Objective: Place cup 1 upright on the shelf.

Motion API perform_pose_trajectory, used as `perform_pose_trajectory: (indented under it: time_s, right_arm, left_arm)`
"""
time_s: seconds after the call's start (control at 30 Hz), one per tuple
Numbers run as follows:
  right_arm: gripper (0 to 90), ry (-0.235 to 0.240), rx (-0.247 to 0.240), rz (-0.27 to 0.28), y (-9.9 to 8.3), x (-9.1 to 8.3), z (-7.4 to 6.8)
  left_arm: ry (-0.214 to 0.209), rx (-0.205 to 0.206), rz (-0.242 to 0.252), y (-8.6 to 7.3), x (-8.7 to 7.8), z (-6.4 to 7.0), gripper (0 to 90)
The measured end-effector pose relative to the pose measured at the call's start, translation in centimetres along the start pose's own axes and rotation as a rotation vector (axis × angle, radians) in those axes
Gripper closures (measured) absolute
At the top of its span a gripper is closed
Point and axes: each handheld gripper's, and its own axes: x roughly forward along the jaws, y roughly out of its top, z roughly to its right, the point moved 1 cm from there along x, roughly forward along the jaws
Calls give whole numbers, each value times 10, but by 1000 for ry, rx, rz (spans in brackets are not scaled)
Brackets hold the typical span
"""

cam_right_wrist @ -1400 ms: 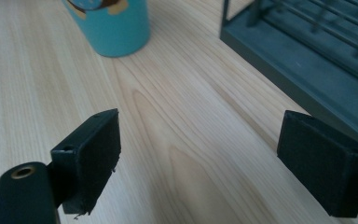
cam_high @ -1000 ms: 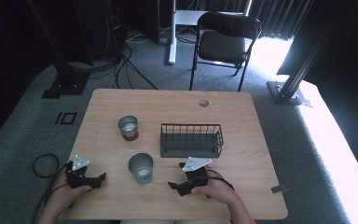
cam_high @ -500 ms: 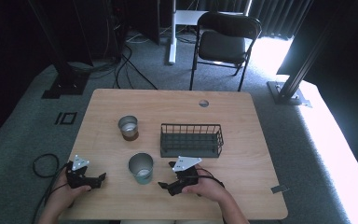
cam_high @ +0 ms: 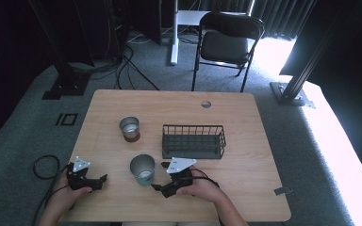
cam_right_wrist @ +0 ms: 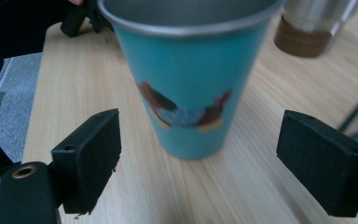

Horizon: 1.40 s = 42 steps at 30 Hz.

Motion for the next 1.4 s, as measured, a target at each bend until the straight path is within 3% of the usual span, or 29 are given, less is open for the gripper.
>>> perform_pose_trajectory:
  time_s: [0.07,0.3,0.87,1.4]
  right_arm:
    - [134,-2,-30,11,4,4,-2]
    - [127,11,-2,56,11,16,-3]
    - [123,-8,-1,152,17,34,-3]
    - [134,4,32,151,28,32,-10]
  left_arm:
    - [0,0,0,0,0,0,4]
    - [0,0,0,0,0,0,4]
    - [0,0,0,0,0,0,4]
    - [0,0,0,0,0,0,4]
